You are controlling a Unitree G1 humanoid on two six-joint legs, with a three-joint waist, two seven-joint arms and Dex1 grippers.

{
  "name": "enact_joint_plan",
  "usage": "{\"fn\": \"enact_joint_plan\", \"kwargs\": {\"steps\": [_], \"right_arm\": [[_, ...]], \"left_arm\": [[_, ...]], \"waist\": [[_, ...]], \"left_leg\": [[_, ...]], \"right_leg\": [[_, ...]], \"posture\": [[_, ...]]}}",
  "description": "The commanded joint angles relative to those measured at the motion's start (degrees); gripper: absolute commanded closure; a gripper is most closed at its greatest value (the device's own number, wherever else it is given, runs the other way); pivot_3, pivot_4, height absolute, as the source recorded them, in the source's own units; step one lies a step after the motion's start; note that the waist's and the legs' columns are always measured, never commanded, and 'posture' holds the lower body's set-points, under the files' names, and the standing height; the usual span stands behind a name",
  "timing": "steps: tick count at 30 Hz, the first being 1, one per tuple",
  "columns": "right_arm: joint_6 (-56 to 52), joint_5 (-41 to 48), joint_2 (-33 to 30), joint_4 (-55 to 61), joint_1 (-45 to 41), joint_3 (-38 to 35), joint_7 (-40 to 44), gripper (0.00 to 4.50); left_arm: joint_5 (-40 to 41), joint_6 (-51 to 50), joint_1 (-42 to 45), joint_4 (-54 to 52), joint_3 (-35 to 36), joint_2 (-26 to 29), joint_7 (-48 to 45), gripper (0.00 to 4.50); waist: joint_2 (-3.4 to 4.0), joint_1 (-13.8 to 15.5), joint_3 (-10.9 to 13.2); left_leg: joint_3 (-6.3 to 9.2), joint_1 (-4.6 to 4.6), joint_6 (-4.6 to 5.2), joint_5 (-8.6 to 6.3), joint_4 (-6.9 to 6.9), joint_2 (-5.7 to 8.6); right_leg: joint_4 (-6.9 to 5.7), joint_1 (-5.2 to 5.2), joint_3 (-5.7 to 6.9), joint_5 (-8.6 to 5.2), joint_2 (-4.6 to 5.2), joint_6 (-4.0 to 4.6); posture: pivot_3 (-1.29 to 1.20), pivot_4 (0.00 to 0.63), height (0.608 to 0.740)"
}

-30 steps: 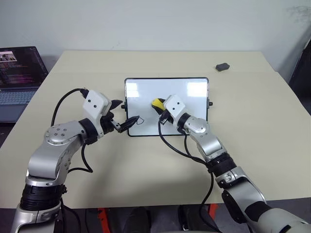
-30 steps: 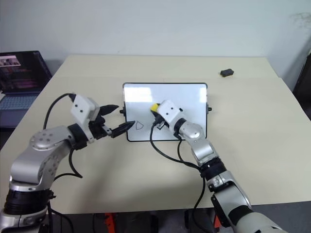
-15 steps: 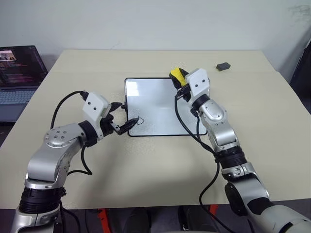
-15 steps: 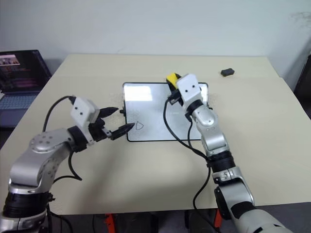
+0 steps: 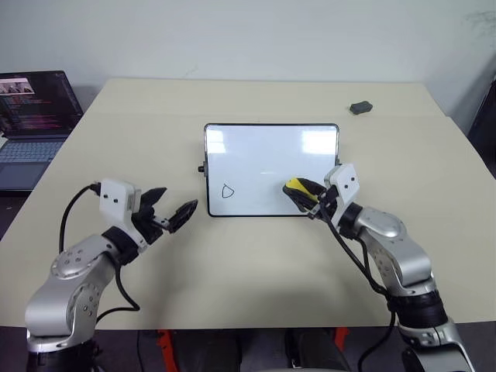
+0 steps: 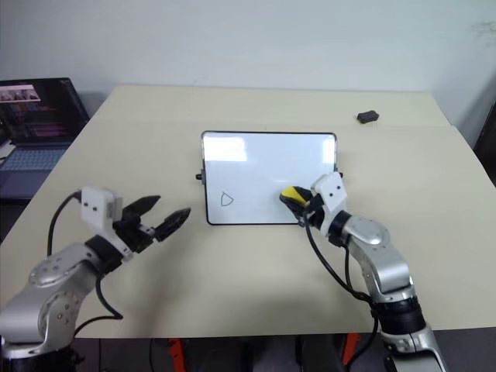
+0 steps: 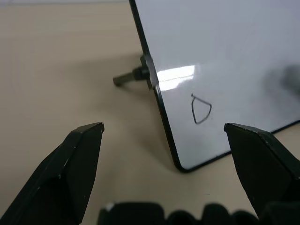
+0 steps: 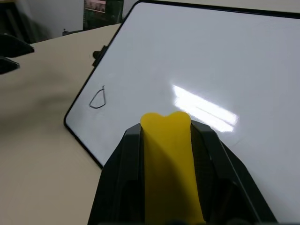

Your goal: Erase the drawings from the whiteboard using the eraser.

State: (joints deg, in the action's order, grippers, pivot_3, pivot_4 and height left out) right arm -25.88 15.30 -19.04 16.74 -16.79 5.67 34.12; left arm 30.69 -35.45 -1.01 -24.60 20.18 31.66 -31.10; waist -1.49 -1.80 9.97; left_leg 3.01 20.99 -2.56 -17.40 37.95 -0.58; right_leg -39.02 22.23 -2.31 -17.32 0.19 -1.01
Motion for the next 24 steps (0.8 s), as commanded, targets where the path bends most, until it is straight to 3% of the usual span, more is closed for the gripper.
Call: {"fn": "enact_joint_plan", "kwargs": {"steps": [1,7,24], "right_arm": [[3.7,-0.7,-1.8,4.6,4.1,0.7,1.3,3.5],[12.1,-6.6,-3.2,4.1,6.1,4.3,0.5,3.5],[28.2,-21.6,8.1,-21.6,-18.4,11.7,-6.9,3.5]], "left_arm": [[-0.9,4.2,-1.2,-1.1,1.8,-0.1,0.0,0.0],[-1.8,5.9,-2.5,-0.4,1.5,0.6,-0.1,0.0],[0.2,4.7,-4.4,-1.4,0.4,7.7,-9.6,0.0]], "waist": [[-0.01,0.1,0.0],[-0.02,0.0,0.0],[-0.01,-0.1,0.0]], "left_leg": [[0.0,-0.02,0.0,0.0,0.02,0.0],[-0.04,-0.02,-0.01,0.0,0.03,0.02],[-0.06,-0.02,-0.02,0.01,0.01,-0.02]], "right_leg": [[0.01,-0.03,0.0,0.0,0.0,0.0],[0.02,-0.03,-0.03,0.0,0.0,0.0],[0.02,0.03,-0.03,0.0,-0.04,0.02]], "posture": [[0.0,0.15,0.74],[0.0,0.15,0.74],[0.0,0.15,0.74]]}}
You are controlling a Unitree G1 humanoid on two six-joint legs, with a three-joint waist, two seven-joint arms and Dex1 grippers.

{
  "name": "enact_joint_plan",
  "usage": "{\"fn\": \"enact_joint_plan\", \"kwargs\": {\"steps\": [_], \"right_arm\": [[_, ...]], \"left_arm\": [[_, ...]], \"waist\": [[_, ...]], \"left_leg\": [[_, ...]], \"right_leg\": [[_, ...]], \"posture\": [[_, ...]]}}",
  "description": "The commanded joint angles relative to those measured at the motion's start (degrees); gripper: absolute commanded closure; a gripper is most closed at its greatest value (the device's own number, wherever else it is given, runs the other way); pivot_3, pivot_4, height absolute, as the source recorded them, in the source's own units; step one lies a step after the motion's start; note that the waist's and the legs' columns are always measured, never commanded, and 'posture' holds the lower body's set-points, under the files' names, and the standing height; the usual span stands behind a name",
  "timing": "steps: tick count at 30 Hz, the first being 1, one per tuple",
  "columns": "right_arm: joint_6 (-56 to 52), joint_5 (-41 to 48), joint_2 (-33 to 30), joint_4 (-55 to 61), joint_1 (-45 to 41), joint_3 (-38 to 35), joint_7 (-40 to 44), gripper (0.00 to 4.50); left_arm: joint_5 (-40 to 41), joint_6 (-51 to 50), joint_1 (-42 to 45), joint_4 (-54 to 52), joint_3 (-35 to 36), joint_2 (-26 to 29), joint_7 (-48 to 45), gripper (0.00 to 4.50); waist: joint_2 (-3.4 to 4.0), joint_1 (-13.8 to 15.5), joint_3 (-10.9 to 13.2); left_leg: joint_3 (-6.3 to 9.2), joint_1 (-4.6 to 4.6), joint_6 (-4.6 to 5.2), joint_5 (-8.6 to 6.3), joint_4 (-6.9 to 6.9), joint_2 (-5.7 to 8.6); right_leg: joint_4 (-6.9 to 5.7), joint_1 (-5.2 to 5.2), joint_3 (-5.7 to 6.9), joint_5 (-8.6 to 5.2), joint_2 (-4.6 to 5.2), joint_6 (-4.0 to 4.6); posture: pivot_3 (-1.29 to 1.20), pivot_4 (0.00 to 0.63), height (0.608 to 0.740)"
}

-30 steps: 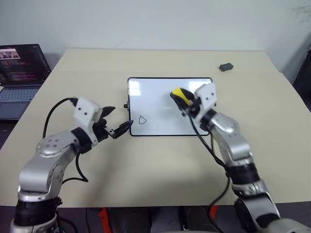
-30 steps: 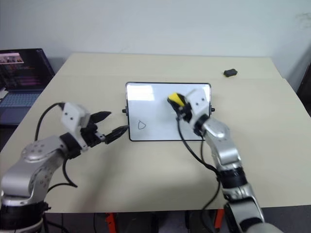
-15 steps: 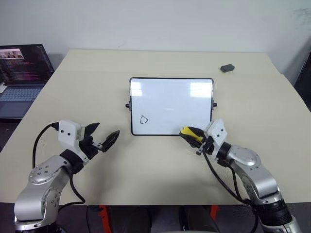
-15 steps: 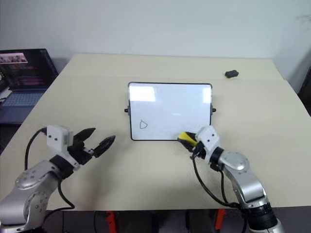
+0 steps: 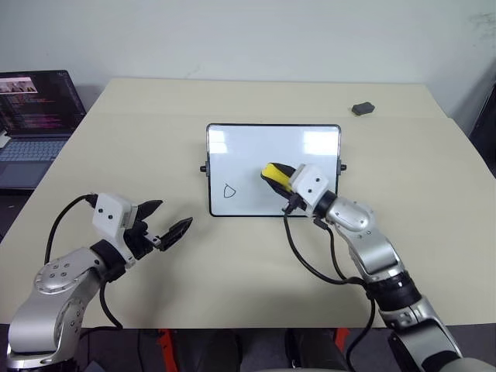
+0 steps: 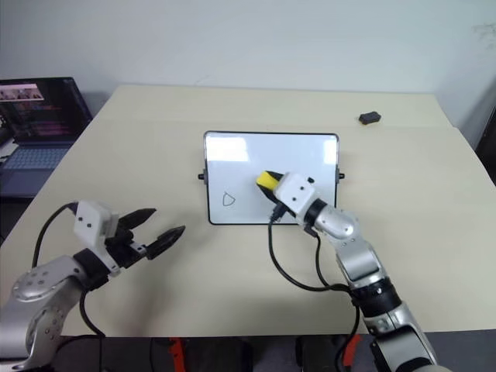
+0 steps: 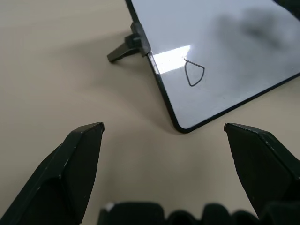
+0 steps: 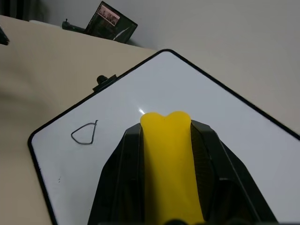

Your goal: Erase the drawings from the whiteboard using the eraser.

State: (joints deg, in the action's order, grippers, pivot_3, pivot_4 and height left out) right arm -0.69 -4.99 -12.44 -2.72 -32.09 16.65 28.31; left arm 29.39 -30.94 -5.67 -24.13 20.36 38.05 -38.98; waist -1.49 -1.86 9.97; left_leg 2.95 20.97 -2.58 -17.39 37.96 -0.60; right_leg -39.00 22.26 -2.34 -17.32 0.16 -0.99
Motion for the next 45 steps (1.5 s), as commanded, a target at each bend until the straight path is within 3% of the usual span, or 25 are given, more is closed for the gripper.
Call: {"fn": "enact_joint_plan", "kwargs": {"steps": [1,9,16,28,38,45], "right_arm": [[3.7,-1.7,2.2,-3.8,-4.2,1.0,-1.4,3.5],[15.7,-5.9,8.8,-25.2,-13.8,4.1,-3.9,3.5],[13.9,-7.1,12.2,-35.5,-15.6,5.6,-1.7,3.5],[1.5,-9.7,8.5,-31.1,-9.6,10.1,8.6,3.5],[8.8,-4.4,11.0,-24.7,-14.6,0.5,-1.0,3.5],[8.7,-7.2,11.9,-30.1,-17.3,1.3,-5.3,3.5]], "left_arm": [[1.7,0.0,0.3,-1.9,0.2,1.4,-2.0,0.0],[2.4,-1.0,1.9,-2.0,-1.1,3.1,-3.9,0.0],[2.7,-1.7,2.3,-2.4,-1.7,3.6,-4.4,0.0],[2.5,-1.3,2.5,-1.8,-1.8,3.7,-4.8,0.0],[2.1,-0.2,2.1,-0.7,-2.1,3.4,-5.4,0.0],[1.9,0.2,1.6,-0.6,-2.4,3.0,-5.5,0.0]], "waist": [[0.0,0.0,0.0],[0.0,-0.1,0.0],[0.01,-0.2,0.0],[0.01,-0.1,-0.1],[0.04,-0.1,0.0],[0.03,-0.4,0.0]], "left_leg": [[0.0,0.0,0.0,0.0,0.0,0.0],[0.0,0.0,0.0,0.0,-0.02,0.0],[-0.01,0.01,0.0,-0.01,-0.02,0.0],[0.05,-0.16,0.01,0.0,0.02,0.01],[0.09,-0.04,-0.02,0.01,0.03,0.01],[0.01,-0.02,-0.01,0.0,-0.09,-0.03]], "right_leg": [[0.0,0.01,0.0,0.0,0.0,0.0],[-0.01,0.03,0.02,0.0,0.0,0.02],[-0.01,0.03,0.01,0.0,0.02,0.02],[-0.12,-0.09,0.04,0.01,0.02,0.04],[-0.11,0.0,0.09,0.09,0.02,0.15],[0.01,0.06,0.07,0.05,0.01,0.18]], "posture": [[0.0,0.15,0.74],[0.0,0.15,0.74],[0.0,0.15,0.74],[0.0,0.15,0.74],[0.0,0.15,0.74],[0.0,0.15,0.74]]}}
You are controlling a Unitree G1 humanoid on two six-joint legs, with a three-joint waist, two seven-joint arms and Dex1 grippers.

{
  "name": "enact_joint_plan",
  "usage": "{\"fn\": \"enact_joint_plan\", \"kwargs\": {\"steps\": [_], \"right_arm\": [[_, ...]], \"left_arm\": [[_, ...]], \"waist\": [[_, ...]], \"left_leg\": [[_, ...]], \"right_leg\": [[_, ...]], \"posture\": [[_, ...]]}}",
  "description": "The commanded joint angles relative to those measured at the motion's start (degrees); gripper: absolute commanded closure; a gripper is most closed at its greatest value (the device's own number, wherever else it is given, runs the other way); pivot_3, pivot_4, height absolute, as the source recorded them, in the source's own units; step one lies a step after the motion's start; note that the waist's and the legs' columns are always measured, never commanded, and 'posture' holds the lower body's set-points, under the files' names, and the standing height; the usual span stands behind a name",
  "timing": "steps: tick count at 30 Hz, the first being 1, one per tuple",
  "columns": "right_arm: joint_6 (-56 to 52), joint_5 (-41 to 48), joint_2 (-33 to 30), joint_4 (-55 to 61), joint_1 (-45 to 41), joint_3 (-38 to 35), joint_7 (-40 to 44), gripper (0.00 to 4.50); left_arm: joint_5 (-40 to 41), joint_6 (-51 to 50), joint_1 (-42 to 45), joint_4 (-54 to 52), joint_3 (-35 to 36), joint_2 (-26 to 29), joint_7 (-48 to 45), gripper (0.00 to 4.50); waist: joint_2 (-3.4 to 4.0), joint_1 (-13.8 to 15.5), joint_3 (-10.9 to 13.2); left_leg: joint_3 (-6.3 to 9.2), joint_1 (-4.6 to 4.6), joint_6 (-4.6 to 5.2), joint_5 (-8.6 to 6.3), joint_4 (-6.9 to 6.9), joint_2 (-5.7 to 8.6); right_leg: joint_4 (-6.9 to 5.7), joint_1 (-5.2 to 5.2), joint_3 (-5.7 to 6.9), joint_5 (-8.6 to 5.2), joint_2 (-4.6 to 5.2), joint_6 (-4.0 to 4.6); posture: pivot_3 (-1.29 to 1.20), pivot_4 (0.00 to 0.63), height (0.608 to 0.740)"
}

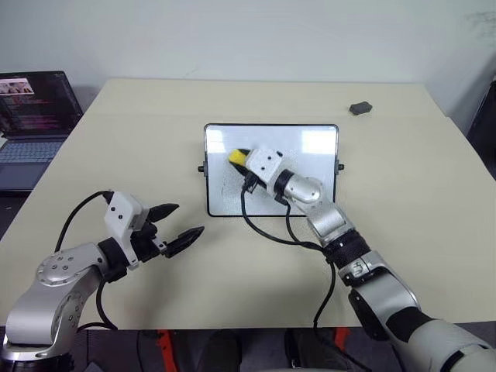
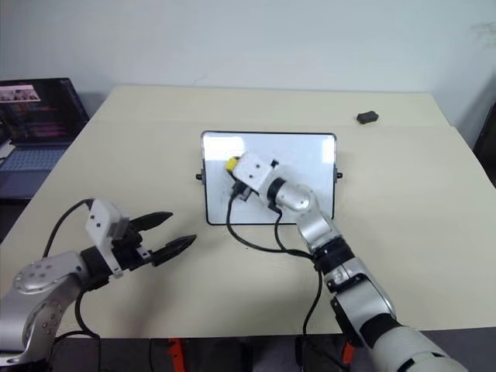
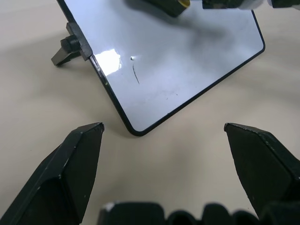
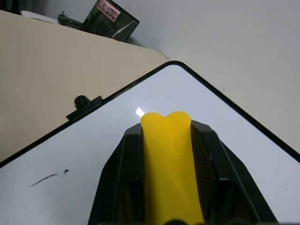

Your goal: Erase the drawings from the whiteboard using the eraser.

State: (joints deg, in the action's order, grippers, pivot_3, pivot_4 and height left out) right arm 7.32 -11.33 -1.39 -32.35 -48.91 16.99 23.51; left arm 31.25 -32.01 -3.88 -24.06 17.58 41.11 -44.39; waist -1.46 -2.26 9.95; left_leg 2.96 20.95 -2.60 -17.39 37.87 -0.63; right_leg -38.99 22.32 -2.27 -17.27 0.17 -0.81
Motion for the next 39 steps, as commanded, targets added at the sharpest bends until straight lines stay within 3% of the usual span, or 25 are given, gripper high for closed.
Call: {"fn": "enact_joint_plan", "kwargs": {"steps": [1,9,21,30,39], "right_arm": [[0.6,-1.2,1.3,-0.6,-0.3,1.5,-0.4,3.5],[-3.7,-2.2,3.3,0.4,2.2,6.2,4.6,3.51],[-12.4,-2.9,-0.3,5.4,6.9,10.1,13.4,3.51],[-11.6,6.2,1.8,13.1,5.3,1.6,12.8,3.51],[-34.7,22.9,-3.7,42.1,15.0,-11.6,12.7,3.51]], "left_arm": [[0.0,1.3,-0.3,-0.7,0.4,-0.1,-0.1,0.0],[0.2,1.2,-0.7,-0.7,0.8,0.0,0.0,0.0],[0.8,0.5,0.7,0.0,0.7,-0.1,0.3,0.0],[1.4,-0.2,1.6,-0.7,0.5,-0.6,0.9,0.0],[6.5,-4.2,4.2,-6.9,-1.4,0.4,0.2,0.0]], "waist": [[0.0,-0.1,0.0],[0.01,-0.7,0.0],[0.0,-0.6,0.0],[0.01,-0.6,0.0],[0.0,0.6,0.0]], "left_leg": [[-0.01,0.02,0.0,0.0,0.0,0.0],[0.0,0.03,0.0,0.0,0.01,0.0],[0.06,-0.06,0.0,0.0,0.07,0.02],[0.08,0.01,0.0,0.0,0.06,0.02],[0.13,0.17,-0.01,-0.02,0.03,0.01]], "right_leg": [[0.0,0.01,-0.01,0.0,0.0,0.0],[-0.02,0.02,-0.01,0.0,0.0,0.0],[-0.1,-0.07,0.02,0.01,0.01,0.0],[-0.05,-0.03,0.04,0.01,0.01,0.0],[0.07,0.02,0.07,0.0,0.04,-0.01]], "posture": [[0.0,0.15,0.74],[0.0,0.15,0.74],[0.0,0.15,0.74],[0.0,0.15,0.74],[0.0,0.15,0.74]]}}
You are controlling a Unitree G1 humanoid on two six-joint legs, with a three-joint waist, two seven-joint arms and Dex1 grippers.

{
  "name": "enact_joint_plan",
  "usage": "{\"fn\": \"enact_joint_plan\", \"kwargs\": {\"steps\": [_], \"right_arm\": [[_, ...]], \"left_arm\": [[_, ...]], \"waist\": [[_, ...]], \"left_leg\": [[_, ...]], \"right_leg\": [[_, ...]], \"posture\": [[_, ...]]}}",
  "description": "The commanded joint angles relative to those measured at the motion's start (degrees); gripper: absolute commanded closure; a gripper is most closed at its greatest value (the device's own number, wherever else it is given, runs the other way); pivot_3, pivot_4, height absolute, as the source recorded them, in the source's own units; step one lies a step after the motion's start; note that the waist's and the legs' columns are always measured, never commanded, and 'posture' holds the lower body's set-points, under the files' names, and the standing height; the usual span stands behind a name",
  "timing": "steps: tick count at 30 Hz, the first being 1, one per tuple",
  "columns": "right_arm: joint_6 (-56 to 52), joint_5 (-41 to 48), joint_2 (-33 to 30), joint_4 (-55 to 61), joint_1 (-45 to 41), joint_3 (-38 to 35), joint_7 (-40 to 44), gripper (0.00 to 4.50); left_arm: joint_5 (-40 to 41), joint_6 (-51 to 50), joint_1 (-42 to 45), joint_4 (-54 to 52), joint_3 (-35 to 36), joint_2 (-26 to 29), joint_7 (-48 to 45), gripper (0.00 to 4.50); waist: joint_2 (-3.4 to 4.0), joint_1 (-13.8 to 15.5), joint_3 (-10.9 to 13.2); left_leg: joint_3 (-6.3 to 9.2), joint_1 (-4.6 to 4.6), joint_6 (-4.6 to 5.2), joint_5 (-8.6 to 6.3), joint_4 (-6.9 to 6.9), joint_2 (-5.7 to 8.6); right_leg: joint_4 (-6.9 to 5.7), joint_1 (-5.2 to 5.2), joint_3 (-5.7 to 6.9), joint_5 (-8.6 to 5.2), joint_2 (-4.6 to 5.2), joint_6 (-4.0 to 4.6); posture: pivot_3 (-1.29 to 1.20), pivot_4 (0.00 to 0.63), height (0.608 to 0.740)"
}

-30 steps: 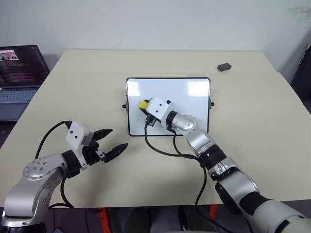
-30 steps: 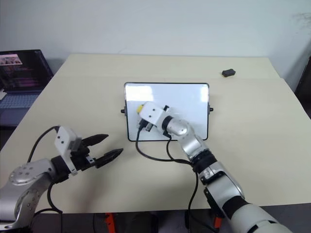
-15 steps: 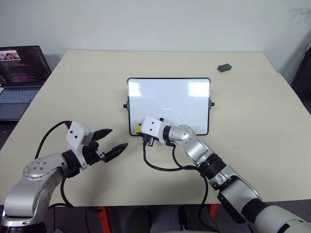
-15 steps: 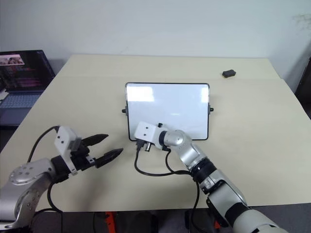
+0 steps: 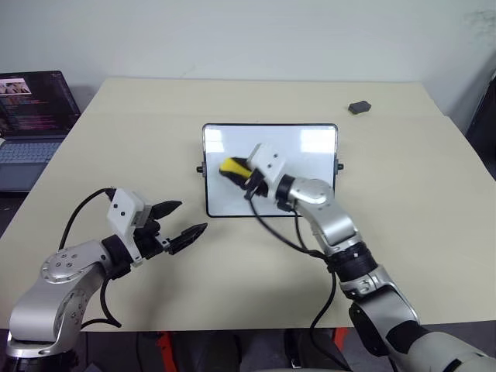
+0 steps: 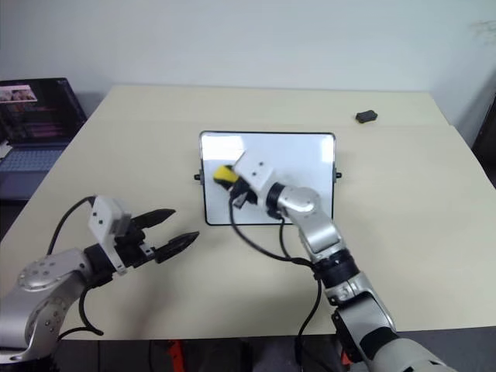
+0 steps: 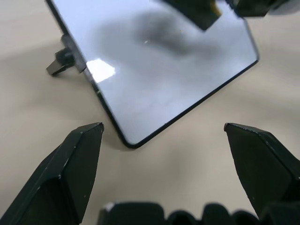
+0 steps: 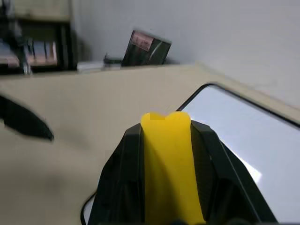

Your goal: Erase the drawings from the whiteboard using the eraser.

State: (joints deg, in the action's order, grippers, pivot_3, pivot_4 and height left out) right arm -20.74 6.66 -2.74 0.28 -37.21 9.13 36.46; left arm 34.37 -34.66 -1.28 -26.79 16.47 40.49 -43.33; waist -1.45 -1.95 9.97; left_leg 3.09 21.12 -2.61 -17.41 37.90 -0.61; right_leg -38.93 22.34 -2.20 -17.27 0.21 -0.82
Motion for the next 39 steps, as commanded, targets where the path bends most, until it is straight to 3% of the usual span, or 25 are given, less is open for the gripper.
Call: {"fn": "enact_joint_plan", "kwargs": {"steps": [1,10,17,26,39], "right_arm": [[-8.4,5.7,-3.7,11.7,4.8,-4.2,-0.3,3.51],[-23.5,9.6,-11.7,32.1,24.4,-15.9,-10.5,3.51],[-24.3,7.2,-14.3,35.3,35.3,-20.9,-16.7,3.51],[-27.5,7.7,-12.3,31.7,35.0,-24.9,-24.9,3.51],[-27.7,9.1,-12.9,24.4,30.4,-25.7,-26.3,3.51]], "left_arm": [[4.0,-2.0,2.0,-4.7,-0.6,1.2,-1.1,0.0],[3.7,-2.9,15.2,-2.9,-10.6,3.4,-6.8,0.0],[-0.3,-0.1,22.0,1.1,-19.3,2.7,-12.1,0.0],[-11.3,11.4,28.2,8.0,-31.5,0.9,-21.6,0.0],[-15.5,15.1,30.7,11.5,-34.6,-5.1,-22.9,0.0]], "waist": [[0.0,0.4,0.0],[0.11,0.3,0.1],[0.13,-0.1,0.1],[0.14,0.2,0.1],[0.14,0.1,0.1]], "left_leg": [[0.02,0.02,0.0,0.0,0.02,0.01],[0.0,-0.01,0.0,0.01,0.03,0.04],[-0.12,-0.06,0.0,0.01,0.01,0.04],[-0.16,-0.09,0.01,0.02,0.04,0.05],[-0.17,-0.06,0.03,0.01,0.06,0.06]], "right_leg": [[0.0,-0.01,0.03,0.0,0.01,0.0],[-0.05,-0.03,0.0,-0.04,-0.05,-0.05],[-0.06,-0.05,-0.16,-0.1,-0.12,-0.13],[-0.07,-0.07,-0.21,-0.11,-0.18,-0.13],[-0.08,-0.07,-0.24,-0.12,-0.19,-0.15]], "posture": [[0.0,0.15,0.74],[0.0,0.15,0.74],[0.0,0.15,0.74],[0.0,0.15,0.74],[0.0,0.15,0.74]]}}
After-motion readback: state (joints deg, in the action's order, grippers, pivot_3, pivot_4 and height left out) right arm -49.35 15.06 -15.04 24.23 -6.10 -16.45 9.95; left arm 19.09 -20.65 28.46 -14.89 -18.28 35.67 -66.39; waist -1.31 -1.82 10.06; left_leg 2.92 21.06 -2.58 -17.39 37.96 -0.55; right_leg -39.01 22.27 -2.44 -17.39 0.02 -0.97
